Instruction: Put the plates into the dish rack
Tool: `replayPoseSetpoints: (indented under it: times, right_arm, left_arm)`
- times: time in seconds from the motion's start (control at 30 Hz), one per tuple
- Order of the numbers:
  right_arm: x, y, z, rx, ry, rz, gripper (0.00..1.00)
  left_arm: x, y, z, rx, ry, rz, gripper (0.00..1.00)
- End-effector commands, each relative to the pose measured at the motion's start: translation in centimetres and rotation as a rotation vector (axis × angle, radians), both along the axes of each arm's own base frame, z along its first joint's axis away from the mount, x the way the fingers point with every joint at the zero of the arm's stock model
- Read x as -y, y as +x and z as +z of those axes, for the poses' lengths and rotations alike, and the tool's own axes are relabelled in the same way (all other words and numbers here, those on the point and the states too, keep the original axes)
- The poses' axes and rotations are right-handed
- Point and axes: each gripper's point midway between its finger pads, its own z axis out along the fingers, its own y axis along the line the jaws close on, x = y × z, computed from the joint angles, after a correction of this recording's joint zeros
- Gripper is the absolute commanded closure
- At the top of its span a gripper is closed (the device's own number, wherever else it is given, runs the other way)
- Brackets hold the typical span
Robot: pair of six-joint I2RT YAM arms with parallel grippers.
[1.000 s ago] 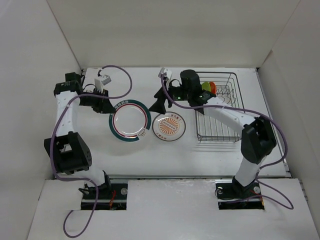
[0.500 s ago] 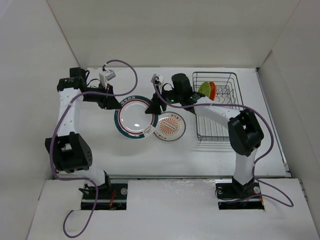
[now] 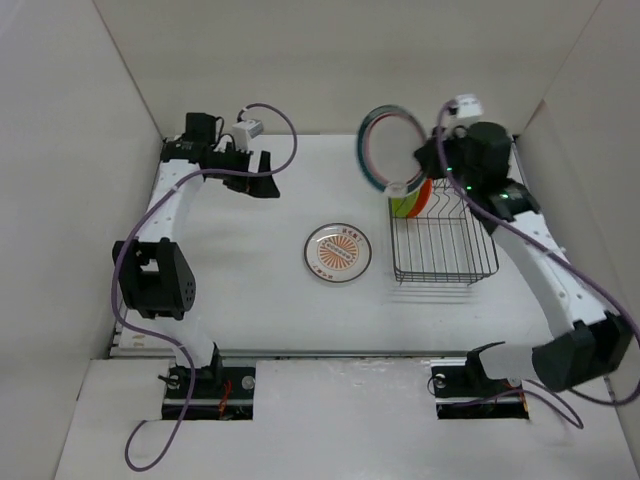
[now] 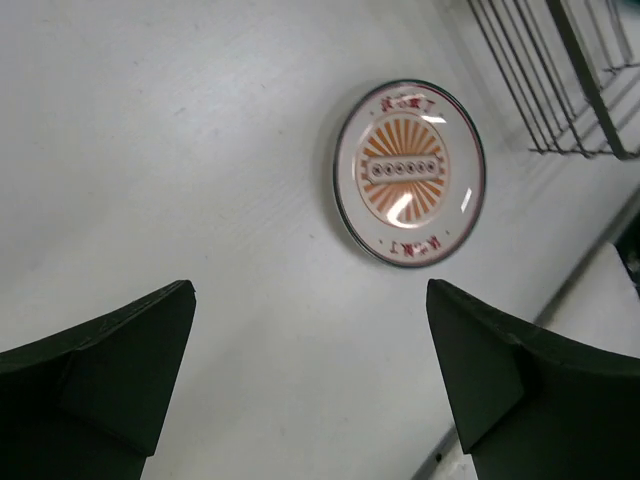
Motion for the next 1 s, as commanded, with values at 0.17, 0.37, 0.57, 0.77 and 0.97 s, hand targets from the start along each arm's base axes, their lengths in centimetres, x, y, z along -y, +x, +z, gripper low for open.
replayPoseSetpoints:
  times: [0.17,0.37,0.57,0.77,0.97]
  right_arm:
    - [19.7,1.1,4.7,0.106,-0.175,-0.621,1.0]
    - [24.9,2.6,1.8,0.025,-0.317,-0.795,1.0]
    - [26.5,4.1,-0.3,-0.016,-0.326,-0.797,1.0]
    - [26.4,4.6,-1.7,-0.039,-0.331,-0.768,1.0]
    - [25.6,5.4,-3.8,-0.076,-0.325,-0.716,1.0]
  left_arm:
    - [3.7,5.6,-5.5,-0.035,0.193,0.21,0.0]
    - [6.4,3.8,-9.6,-0.109,0.218,0.123,0.0]
    - [7.0,2.8,-10.9,-0.126,0.214,0.068,0.0]
    - [6.9,1.8,-12.4,-0.164,0.223,0.049,0.0]
    - [6.9,1.5,-12.7,-0.169,0.221,0.037,0.0]
